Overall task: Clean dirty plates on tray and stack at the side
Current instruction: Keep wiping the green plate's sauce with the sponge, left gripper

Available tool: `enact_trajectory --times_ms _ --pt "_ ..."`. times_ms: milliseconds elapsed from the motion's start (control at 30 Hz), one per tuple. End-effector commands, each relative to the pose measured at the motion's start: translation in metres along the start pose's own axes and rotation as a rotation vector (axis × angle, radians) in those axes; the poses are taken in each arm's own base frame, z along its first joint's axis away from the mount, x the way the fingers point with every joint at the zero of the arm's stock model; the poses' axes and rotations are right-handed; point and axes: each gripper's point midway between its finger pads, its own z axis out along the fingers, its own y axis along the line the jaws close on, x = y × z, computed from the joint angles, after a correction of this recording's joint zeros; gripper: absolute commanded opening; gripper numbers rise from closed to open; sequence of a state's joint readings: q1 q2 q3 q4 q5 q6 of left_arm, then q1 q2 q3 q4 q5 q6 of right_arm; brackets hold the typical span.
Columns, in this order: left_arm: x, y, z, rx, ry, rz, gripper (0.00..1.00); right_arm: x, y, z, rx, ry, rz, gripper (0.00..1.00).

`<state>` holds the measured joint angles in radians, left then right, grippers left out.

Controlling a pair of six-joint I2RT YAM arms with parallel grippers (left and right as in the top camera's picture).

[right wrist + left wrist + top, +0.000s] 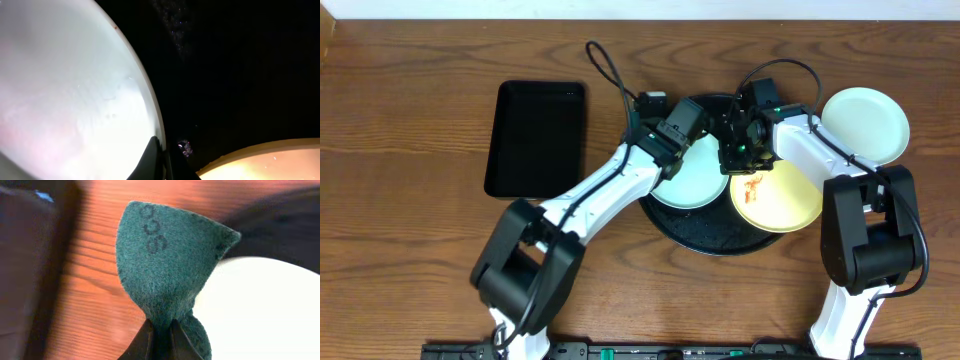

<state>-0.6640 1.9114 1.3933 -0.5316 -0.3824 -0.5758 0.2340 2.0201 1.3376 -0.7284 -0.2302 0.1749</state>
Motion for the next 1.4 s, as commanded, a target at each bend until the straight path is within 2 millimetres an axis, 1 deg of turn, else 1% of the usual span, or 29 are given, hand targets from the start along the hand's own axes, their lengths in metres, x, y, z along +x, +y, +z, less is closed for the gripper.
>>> enact_trajectory --times_ms 0,33,100,233,333,467,533,600,733,800,867,1033,1100,1167,1233,1367 --pt "0.023 -0.047 -0.017 0.274 0.167 -0.016 0.08 0.009 -0.023 0.001 0.087 0.018 -0.004 0.01" --pt "0.028 -0.055 -0.021 0.319 0.200 -0.015 0.08 0.009 -0.023 0.001 0.087 0.018 -0.004 0.01" --pt "0.034 -0.064 -0.025 0.372 0.234 -0.017 0.08 0.009 -0.023 0.001 0.087 0.018 -0.004 0.01" --pt "0.039 -0.067 -0.018 0.379 0.237 -0.015 0.08 0.008 -0.023 0.001 0.087 0.018 -0.004 0.01" --pt "0.050 -0.067 -0.003 0.361 0.261 -0.008 0.08 0.009 -0.023 0.001 0.087 0.018 -0.004 0.01" --pt "0.067 -0.064 0.023 0.320 0.303 0.000 0.08 0.009 -0.023 0.001 0.087 0.020 -0.004 0.01" --pt "0.072 -0.057 0.035 0.276 0.305 0.002 0.08 0.010 -0.023 0.001 0.088 0.023 -0.003 0.01" --pt "0.071 -0.048 0.045 0.223 0.290 0.003 0.08 0.010 -0.023 0.001 0.088 0.025 -0.003 0.01" --pt "0.056 -0.021 0.060 0.106 0.221 0.000 0.08 0.010 -0.023 0.001 0.088 0.025 -0.003 0.01" --pt "0.047 -0.002 0.065 0.030 0.180 0.004 0.08 0.010 -0.023 0.001 0.088 0.025 -0.003 0.01" --pt "0.038 0.020 0.067 -0.067 0.141 0.027 0.08 0.010 -0.023 0.001 0.088 0.025 -0.003 0.01" --pt "0.022 0.054 0.067 -0.231 0.064 0.056 0.07 0.010 -0.024 0.001 0.092 0.025 -0.003 0.01" --pt "0.016 0.061 0.065 -0.272 0.031 0.059 0.07 0.010 -0.024 0.001 0.092 0.025 -0.003 0.01" --pt "0.010 0.063 0.061 -0.292 0.003 0.059 0.08 0.010 -0.024 0.001 0.092 0.025 -0.003 0.01" --pt "0.003 0.062 0.056 -0.284 -0.015 0.048 0.08 0.010 -0.024 0.001 0.092 0.025 -0.003 0.01" --pt "-0.016 0.056 0.043 -0.247 -0.071 0.009 0.08 0.010 -0.023 0.001 0.091 0.025 -0.003 0.01"
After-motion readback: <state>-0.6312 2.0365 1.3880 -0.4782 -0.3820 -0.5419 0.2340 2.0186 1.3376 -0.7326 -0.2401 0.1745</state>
